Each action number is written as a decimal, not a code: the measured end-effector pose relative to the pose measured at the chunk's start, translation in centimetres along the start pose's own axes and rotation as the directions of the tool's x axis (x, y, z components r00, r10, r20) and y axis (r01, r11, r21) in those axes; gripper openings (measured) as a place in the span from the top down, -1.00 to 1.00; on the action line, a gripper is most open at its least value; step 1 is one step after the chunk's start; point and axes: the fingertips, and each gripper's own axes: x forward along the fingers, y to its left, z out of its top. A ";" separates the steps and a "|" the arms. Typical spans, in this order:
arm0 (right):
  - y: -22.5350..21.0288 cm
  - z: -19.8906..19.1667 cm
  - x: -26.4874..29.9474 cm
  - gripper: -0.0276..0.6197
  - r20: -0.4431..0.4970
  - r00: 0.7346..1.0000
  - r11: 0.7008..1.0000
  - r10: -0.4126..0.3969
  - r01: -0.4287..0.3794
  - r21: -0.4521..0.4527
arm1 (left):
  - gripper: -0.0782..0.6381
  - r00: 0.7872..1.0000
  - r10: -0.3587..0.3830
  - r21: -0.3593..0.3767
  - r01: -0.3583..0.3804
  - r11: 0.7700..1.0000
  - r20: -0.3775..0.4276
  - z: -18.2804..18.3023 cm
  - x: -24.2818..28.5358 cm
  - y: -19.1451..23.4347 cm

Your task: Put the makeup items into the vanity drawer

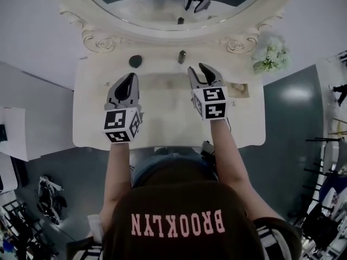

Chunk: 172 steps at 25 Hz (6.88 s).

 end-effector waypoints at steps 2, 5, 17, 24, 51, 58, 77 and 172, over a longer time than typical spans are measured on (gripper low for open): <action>0.8 0.7 1.0 0.52 0.005 1.000 1.000 0.021 -0.021 -0.014 | 0.76 1.000 0.031 -0.007 -0.031 0.999 0.001 -0.1 -0.5 1.2; 1.4 1.4 2.5 0.50 0.006 0.999 0.999 0.043 -0.043 -0.029 | 0.76 0.997 0.072 -0.020 -0.072 0.997 0.001 -0.3 -1.2 2.5; 1.4 1.4 6.2 0.69 -0.042 0.996 0.997 0.074 -0.075 -0.032 | 0.76 0.991 0.136 -0.044 -0.137 0.990 -0.010 -0.8 -1.3 4.5; 1.1 1.6 5.1 0.69 -0.025 0.998 0.997 0.059 -0.060 -0.041 | 0.76 0.994 0.111 -0.043 -0.112 0.993 -0.008 -0.7 -0.6 3.8; -10.2 -2.5 -6.5 0.69 -0.035 0.965 0.960 -0.259 0.261 0.101 | 0.76 0.974 -0.227 0.020 0.227 0.974 -0.017 0.3 5.1 -8.4; -14.1 -5.4 -9.9 0.69 -0.069 0.937 0.927 -0.342 0.348 0.142 | 0.76 0.947 -0.319 0.029 0.320 0.947 -0.034 -0.4 7.2 -13.3; -15.6 -10.9 -10.1 0.68 -0.178 0.939 0.925 -0.293 0.326 0.196 | 0.76 0.912 -0.391 0.030 0.397 0.917 -0.124 -3.3 10.0 -18.4; 17.1 2.1 14.2 0.86 -0.246 0.942 0.959 0.229 -0.261 -0.107 | 0.76 0.908 0.415 -0.130 -0.419 0.899 -0.060 -5.6 -16.7 15.0</action>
